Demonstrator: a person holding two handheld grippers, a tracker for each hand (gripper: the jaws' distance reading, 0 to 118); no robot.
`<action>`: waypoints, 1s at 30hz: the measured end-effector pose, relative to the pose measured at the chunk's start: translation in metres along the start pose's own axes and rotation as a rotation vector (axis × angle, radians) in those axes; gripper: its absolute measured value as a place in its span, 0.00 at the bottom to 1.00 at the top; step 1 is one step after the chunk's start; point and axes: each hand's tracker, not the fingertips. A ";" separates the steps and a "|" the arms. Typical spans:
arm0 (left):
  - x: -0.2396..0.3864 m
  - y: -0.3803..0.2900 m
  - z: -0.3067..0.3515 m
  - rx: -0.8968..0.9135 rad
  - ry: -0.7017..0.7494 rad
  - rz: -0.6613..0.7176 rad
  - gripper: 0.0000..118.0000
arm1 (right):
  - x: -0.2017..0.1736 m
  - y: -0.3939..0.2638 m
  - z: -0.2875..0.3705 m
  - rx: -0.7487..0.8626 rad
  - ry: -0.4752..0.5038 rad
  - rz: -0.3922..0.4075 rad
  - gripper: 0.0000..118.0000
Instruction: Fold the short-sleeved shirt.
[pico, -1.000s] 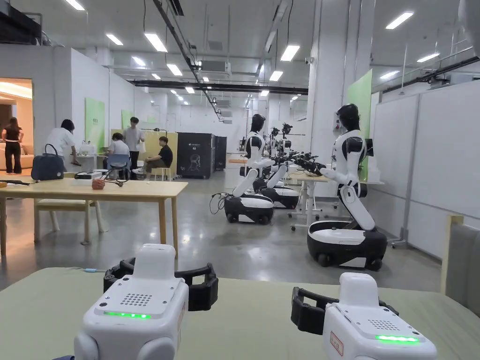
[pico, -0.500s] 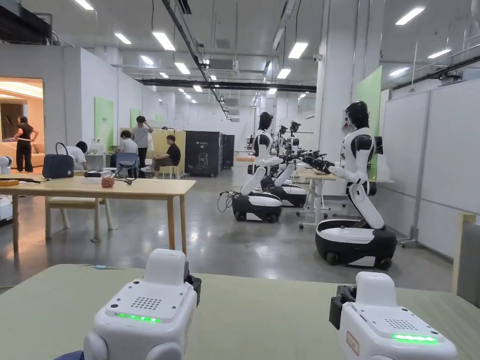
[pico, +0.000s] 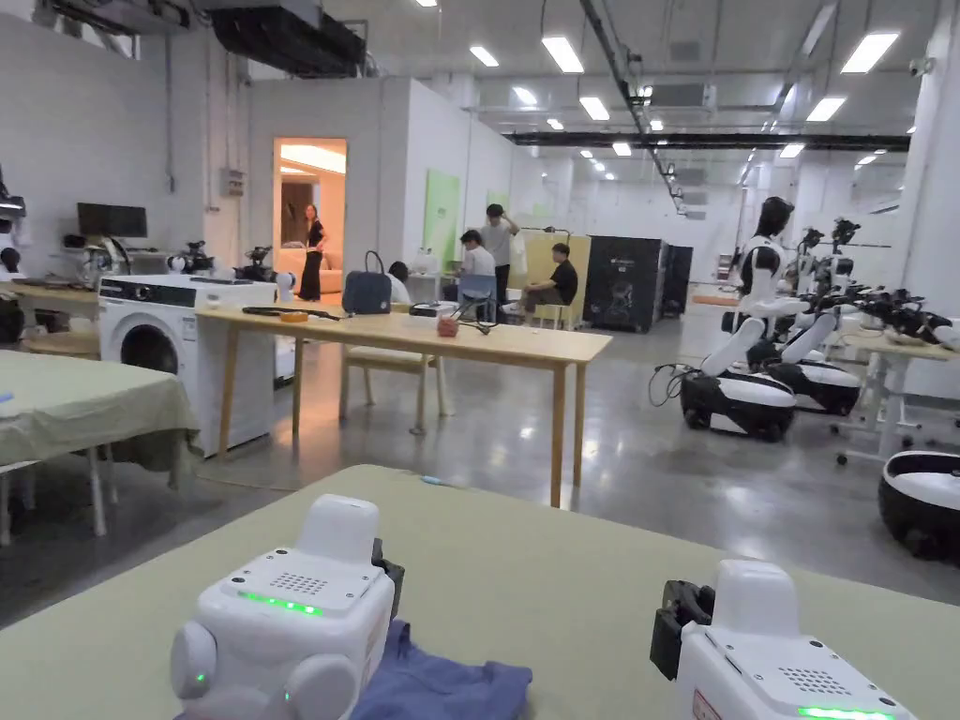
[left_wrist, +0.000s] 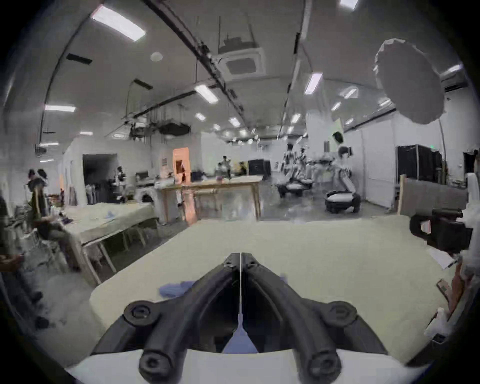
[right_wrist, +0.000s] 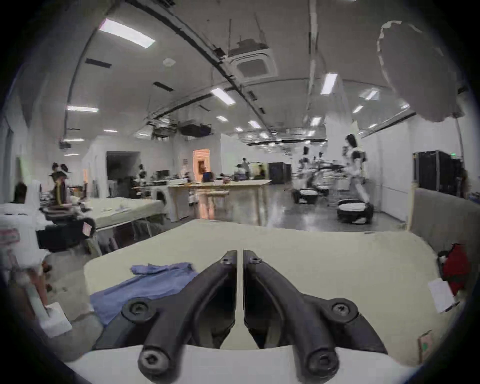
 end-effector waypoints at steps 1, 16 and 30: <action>-0.011 -0.007 -0.007 -0.050 0.008 -0.003 0.00 | -0.009 -0.005 -0.005 -0.009 0.021 -0.002 0.05; -0.006 -0.113 -0.216 -0.518 -0.175 0.007 1.00 | -0.001 -0.074 -0.071 -0.140 0.010 0.073 0.05; 0.018 -0.151 -0.304 -0.690 -0.178 0.013 0.70 | 0.006 -0.117 -0.082 -0.237 -0.074 0.032 0.05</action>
